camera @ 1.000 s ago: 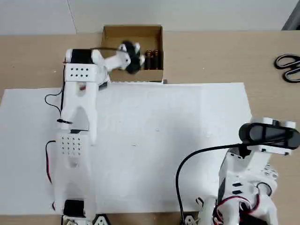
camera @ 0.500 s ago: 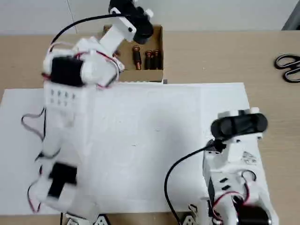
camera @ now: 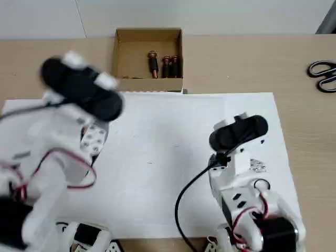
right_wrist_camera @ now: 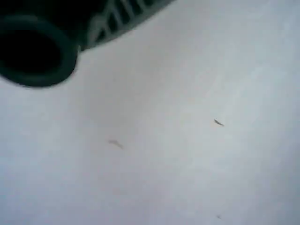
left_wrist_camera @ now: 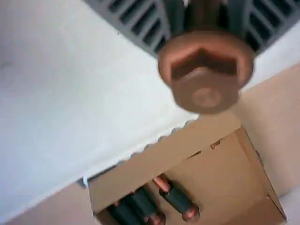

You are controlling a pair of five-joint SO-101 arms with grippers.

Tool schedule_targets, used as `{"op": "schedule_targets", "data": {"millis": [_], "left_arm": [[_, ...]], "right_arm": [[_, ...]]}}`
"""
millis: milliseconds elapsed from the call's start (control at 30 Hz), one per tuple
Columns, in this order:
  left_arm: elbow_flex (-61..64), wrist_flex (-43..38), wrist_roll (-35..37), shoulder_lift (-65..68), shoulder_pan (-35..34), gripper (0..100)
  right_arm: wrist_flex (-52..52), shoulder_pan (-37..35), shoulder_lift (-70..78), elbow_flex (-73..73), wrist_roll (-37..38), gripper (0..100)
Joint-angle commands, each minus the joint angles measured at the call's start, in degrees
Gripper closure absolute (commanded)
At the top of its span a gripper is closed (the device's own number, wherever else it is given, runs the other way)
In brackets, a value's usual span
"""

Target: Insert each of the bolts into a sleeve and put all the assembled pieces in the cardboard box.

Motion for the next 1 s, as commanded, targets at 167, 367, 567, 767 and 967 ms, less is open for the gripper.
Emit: {"op": "schedule_targets", "data": {"millis": [167, 367, 567, 767, 967], "left_arm": [[41.5, -22.8, 23.2, -30.6, -0.8, 100], [59.6, -27.1, 32.7, -42.5, 0.5, 100], [65.0, -30.0, 40.7, -43.8, 8.7, 100], [66.9, -35.3, 41.4, -43.8, 9.9, 100], [66.2, -38.3, 47.2, -44.1, 9.9, 100]], "right_arm": [[-1.1, -1.5, -8.2, 4.5, 0.7, 99.6], [-3.3, -1.5, -14.0, 13.2, 2.7, 99.6], [-10.7, -8.8, -16.7, 21.4, 3.8, 99.6], [-14.9, -14.1, -16.7, 25.7, 3.3, 99.6], [-15.1, -17.5, -17.0, 26.0, 3.3, 99.6]]}}
